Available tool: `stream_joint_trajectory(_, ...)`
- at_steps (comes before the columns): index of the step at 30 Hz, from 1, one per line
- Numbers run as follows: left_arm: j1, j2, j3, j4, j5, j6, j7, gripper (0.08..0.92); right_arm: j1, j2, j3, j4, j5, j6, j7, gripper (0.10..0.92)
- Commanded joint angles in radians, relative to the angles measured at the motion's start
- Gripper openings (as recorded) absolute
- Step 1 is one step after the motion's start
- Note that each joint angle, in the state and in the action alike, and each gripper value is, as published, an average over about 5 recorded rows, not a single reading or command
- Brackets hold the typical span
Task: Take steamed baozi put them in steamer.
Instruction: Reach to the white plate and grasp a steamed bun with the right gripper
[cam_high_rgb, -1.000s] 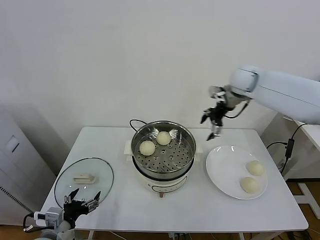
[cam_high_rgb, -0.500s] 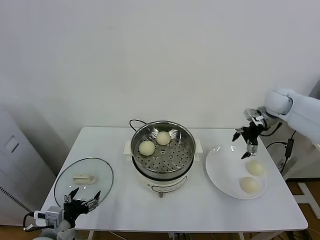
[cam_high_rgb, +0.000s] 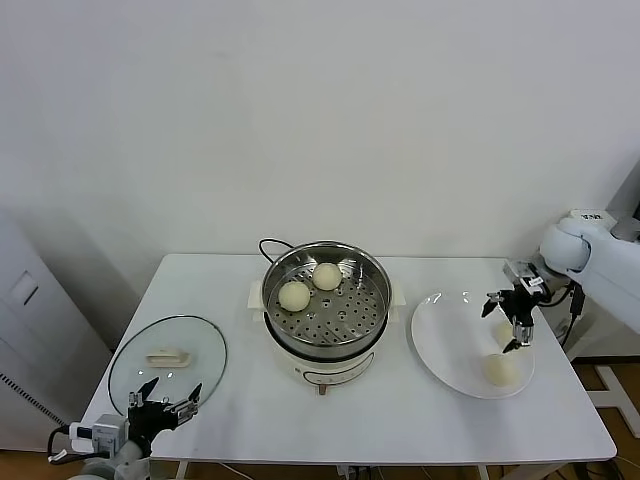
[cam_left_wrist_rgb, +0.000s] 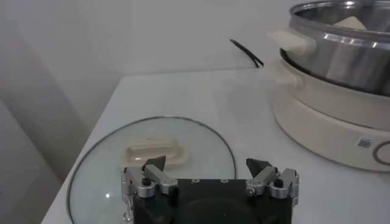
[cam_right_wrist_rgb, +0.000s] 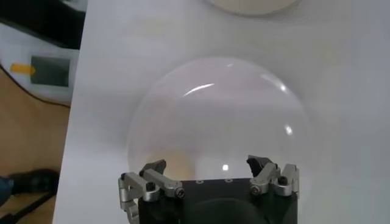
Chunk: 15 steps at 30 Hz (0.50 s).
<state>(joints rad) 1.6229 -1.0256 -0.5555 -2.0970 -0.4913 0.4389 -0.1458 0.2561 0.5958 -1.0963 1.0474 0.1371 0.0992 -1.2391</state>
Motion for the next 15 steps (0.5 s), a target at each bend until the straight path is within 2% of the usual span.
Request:
stream_joint_trajectory(1, -0.002, 0.000, 0.004, 0.003, 0.002, -0.001, 0.001, 0.823, -0.140, -0.015, 0.112, -0.016, -0.074, 0.028, 0.010, 0.823)
stream_joint_trajectory(15, -0.001, 0.000, 0.006, 0.006, 0.012, 0.000, 0.001, 0.823, -0.250, 0.006, 0.227, -0.045, -0.167, 0.043, 0.013, 0.823)
